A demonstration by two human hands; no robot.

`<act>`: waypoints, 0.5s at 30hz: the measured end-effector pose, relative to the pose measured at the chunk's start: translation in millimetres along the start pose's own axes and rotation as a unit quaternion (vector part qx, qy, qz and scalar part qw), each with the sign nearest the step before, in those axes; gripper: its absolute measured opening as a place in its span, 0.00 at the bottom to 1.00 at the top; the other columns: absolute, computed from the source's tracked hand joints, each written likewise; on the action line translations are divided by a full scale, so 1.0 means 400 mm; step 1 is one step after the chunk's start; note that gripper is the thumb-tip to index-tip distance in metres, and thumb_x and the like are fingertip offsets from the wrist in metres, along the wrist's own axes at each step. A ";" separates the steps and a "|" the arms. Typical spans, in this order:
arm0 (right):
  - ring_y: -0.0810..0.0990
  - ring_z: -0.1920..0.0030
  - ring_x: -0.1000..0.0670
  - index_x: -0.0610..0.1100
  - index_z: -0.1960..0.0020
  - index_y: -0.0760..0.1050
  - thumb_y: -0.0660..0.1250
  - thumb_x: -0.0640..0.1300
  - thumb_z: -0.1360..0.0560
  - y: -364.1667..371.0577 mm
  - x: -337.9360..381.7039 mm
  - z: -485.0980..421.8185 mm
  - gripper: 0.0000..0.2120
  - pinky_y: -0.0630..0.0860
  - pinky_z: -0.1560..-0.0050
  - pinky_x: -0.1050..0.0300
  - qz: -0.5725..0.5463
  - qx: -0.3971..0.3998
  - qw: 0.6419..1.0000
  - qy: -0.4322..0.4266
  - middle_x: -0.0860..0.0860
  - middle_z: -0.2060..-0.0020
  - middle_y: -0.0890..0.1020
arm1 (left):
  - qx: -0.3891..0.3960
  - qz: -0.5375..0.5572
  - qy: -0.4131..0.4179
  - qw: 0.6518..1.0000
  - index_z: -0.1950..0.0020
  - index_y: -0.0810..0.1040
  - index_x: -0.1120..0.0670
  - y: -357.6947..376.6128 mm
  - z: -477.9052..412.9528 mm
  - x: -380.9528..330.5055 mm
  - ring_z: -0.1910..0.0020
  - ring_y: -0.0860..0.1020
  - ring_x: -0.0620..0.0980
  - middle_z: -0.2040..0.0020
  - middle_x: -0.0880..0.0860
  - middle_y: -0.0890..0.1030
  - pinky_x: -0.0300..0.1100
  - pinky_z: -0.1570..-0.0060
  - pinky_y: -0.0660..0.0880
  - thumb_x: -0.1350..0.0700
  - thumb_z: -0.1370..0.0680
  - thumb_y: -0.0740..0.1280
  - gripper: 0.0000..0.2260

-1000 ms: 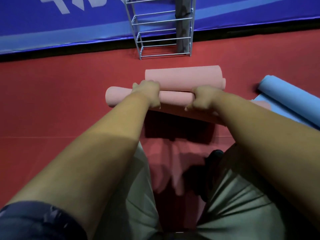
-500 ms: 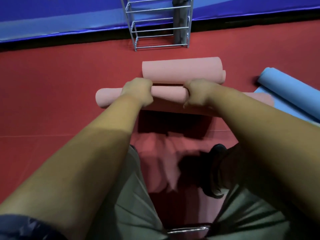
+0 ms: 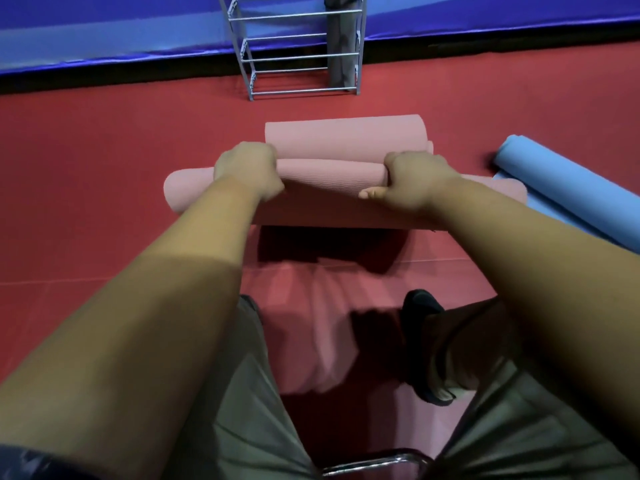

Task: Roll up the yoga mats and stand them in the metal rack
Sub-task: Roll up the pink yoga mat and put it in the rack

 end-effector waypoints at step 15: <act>0.80 0.55 0.41 0.48 0.56 0.75 0.83 0.58 0.33 0.097 -0.028 -0.108 0.21 0.76 0.53 0.52 -0.001 0.107 0.994 -0.017 0.46 0.53 0.84 | 0.145 -0.075 0.071 0.984 0.50 0.75 0.52 0.094 -0.010 -0.017 0.54 0.80 0.60 0.56 0.52 0.76 0.48 0.56 0.77 0.45 0.34 0.82 0.22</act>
Point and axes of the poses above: each hand's wrist, its own z-axis away from the middle knuckle, its own y-axis out of the palm, x = y × z, the point moved 6 cm from there along -z, towards the middle knuckle
